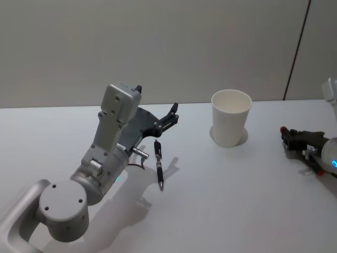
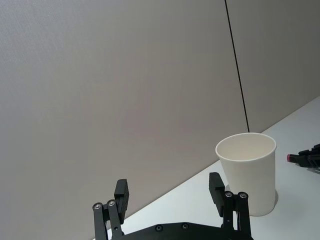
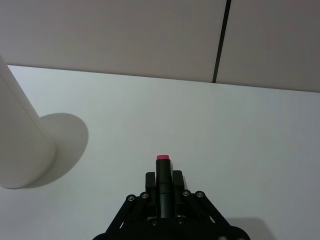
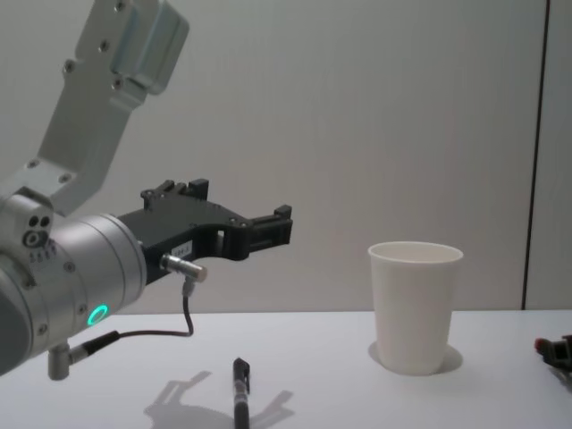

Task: Place the pen into the pen holder.

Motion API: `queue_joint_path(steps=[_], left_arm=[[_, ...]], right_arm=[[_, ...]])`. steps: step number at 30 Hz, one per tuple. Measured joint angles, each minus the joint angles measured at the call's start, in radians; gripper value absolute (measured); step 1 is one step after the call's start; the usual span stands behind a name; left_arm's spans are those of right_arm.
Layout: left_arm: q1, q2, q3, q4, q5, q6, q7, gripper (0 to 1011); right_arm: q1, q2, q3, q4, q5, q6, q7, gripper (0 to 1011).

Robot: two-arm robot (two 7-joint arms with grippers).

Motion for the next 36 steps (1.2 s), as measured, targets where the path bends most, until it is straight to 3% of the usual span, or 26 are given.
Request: queue_joint_path(steps=[18,29,36], left_arm=[[0.0,0.0,0.0,0.0,0.0,0.0,0.0,1001],[0.0,0.0,0.0,0.0,0.0,0.0,0.0,1001],[0.0,0.0,0.0,0.0,0.0,0.0,0.0,1001]], right_arm=[[-0.001,0.0,0.0,0.002,0.002,-0.008,-0.002,185],[-0.025,-0.001,0.001,-0.016,0.021,-0.099,-0.022,185],[-0.045,0.0,0.005,-0.057,0.039,-0.187,-0.042,185]])
